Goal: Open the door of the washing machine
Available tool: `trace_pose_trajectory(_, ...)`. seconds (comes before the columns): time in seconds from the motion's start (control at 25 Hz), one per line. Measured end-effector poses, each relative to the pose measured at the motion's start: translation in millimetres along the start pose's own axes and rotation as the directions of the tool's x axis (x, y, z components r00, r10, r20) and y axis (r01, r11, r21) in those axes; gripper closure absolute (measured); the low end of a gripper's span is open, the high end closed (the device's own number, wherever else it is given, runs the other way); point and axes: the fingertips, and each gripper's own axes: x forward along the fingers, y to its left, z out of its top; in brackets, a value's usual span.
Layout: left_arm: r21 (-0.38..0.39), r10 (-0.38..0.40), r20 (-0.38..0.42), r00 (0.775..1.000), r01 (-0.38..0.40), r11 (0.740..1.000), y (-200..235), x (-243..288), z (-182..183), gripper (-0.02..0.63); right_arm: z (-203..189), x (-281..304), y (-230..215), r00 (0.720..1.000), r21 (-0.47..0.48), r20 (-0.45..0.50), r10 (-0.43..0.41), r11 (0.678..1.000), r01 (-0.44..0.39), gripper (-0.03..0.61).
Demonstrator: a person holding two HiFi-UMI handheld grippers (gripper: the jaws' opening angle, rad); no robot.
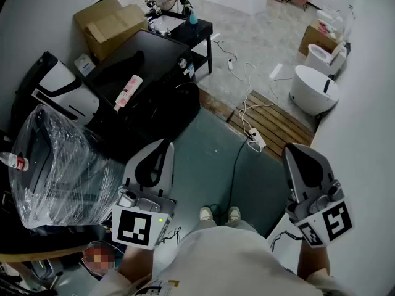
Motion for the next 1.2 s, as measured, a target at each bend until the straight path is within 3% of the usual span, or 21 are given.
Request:
trace_pose_trajectory(0.4,-0.1,-0.001,-0.057,0.998,-0.005,0.995,26.4,-3.3,-10.2,0.591,-0.6,33.2,20.0,1.0,0.022,-0.001,0.013,1.0,-0.013,0.552)
trace_pose_trajectory(0.64,-0.022,-0.003,-0.052,0.999,0.002,1.0,60.5,-23.0,-24.8,0.591,0.0,53.4,35.7,1.0,0.02,0.008,0.007,1.0,-0.007,0.552)
trace_pose_trajectory(0.96,-0.004,0.049,-0.045,0.998,-0.05,0.999,91.4,-24.4,-30.8,0.591,2.2,71.3,37.7,0.999,0.034,0.034,-0.014,0.999,0.013,0.548)
trace_pose_trajectory(1.0,-0.001,0.058,-0.051,0.997,-0.058,0.998,95.8,-23.8,-33.7,0.591,1.2,75.9,37.4,0.999,0.041,0.034,-0.01,0.999,0.009,0.537)
trace_pose_trajectory(1.08,-0.01,0.078,-0.058,0.995,-0.079,0.997,102.6,-20.6,-39.9,0.591,-2.0,87.2,34.4,1.0,0.04,0.027,0.0,0.999,-0.001,0.436)
trace_pose_trajectory(1.2,-0.007,0.111,-0.045,0.993,-0.111,0.994,115.3,-10.7,-47.3,0.591,-9.8,113.6,25.8,0.999,0.028,0.02,0.032,0.999,-0.033,0.42)
